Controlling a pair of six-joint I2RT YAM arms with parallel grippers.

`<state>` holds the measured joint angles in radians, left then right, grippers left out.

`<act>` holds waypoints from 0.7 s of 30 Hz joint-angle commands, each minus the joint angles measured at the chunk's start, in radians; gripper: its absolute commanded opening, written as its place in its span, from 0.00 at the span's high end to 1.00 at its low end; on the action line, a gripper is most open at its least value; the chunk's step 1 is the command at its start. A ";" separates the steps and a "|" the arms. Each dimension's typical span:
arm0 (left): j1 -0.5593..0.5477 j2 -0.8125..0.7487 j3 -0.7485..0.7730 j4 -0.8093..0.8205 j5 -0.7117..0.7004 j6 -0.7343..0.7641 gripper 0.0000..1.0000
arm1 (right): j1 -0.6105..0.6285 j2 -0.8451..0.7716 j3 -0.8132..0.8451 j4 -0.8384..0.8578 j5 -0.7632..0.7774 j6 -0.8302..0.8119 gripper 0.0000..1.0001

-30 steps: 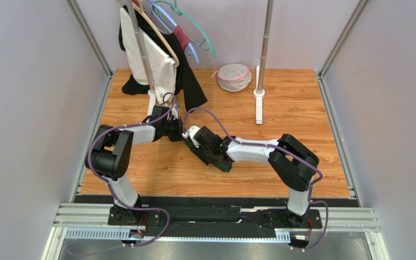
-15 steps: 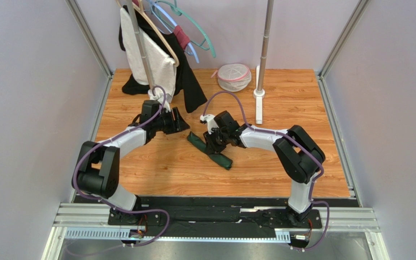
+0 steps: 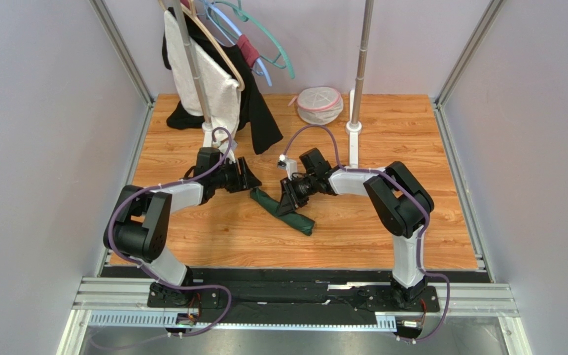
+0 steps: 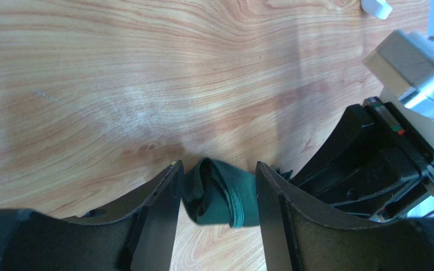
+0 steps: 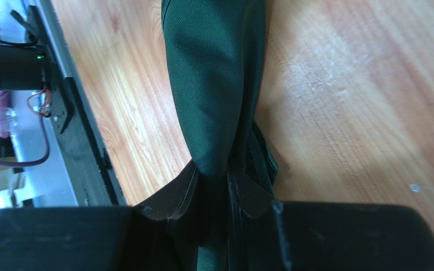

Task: Fold the napkin, place the utensils inside, and roll it up
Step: Roll the napkin with the utensil

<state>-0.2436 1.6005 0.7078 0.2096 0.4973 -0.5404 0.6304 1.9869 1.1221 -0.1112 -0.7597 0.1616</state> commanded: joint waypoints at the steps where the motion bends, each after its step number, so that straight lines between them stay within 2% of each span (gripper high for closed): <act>1: 0.000 0.025 0.002 0.090 0.052 -0.010 0.46 | 0.000 0.073 -0.019 -0.090 0.031 -0.004 0.78; 5: 0.000 0.045 -0.002 0.086 0.070 -0.016 0.61 | -0.011 0.076 -0.018 -0.088 0.034 0.004 0.78; 13: 0.000 0.090 -0.005 0.082 0.122 -0.030 0.69 | -0.023 0.078 -0.008 -0.091 0.045 0.010 0.76; 16: 0.000 0.093 -0.010 0.085 0.135 -0.030 0.77 | -0.023 0.079 -0.002 -0.094 0.048 0.012 0.73; 17: 0.000 0.095 -0.010 0.085 0.133 -0.029 0.85 | -0.024 0.078 -0.001 -0.096 0.049 0.012 0.71; 20: 0.000 0.099 -0.002 0.074 0.129 -0.026 1.00 | -0.029 0.061 -0.001 -0.104 0.059 0.012 0.54; 21: -0.002 0.101 0.001 0.060 0.119 -0.026 1.00 | -0.029 0.040 -0.002 -0.116 0.066 0.009 0.48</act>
<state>-0.2417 1.6920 0.7078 0.2634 0.5934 -0.5716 0.6098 2.0102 1.1336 -0.1341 -0.8307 0.2050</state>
